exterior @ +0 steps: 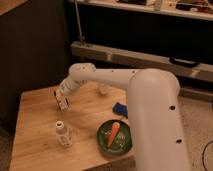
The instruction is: Knock the eraser over
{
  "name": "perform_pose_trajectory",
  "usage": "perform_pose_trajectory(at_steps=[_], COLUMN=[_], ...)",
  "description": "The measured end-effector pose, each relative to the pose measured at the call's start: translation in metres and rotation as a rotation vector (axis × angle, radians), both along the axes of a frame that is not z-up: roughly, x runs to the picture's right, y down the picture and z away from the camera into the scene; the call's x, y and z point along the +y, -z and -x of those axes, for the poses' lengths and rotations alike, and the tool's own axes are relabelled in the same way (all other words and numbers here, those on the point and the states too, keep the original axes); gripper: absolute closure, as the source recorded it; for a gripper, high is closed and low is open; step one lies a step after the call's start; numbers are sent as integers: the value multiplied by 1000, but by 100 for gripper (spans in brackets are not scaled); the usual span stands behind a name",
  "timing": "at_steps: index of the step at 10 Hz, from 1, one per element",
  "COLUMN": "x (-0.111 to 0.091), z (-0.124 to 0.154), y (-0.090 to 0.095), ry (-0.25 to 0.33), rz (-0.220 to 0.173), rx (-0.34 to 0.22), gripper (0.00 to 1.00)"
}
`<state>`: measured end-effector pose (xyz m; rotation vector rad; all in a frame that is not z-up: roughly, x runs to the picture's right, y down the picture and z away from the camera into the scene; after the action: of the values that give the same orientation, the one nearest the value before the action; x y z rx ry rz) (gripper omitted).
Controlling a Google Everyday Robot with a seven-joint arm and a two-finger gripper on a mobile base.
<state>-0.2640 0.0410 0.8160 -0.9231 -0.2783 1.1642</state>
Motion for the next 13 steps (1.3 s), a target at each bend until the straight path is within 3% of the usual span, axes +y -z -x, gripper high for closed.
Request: perform_pose_trajectory(at_steps=[7, 13], x=[-9, -26], z=[-2, -26], y=[-9, -19], ry=[-4, -49], rz=[-28, -67], rx=[32, 104], gripper=[100, 100])
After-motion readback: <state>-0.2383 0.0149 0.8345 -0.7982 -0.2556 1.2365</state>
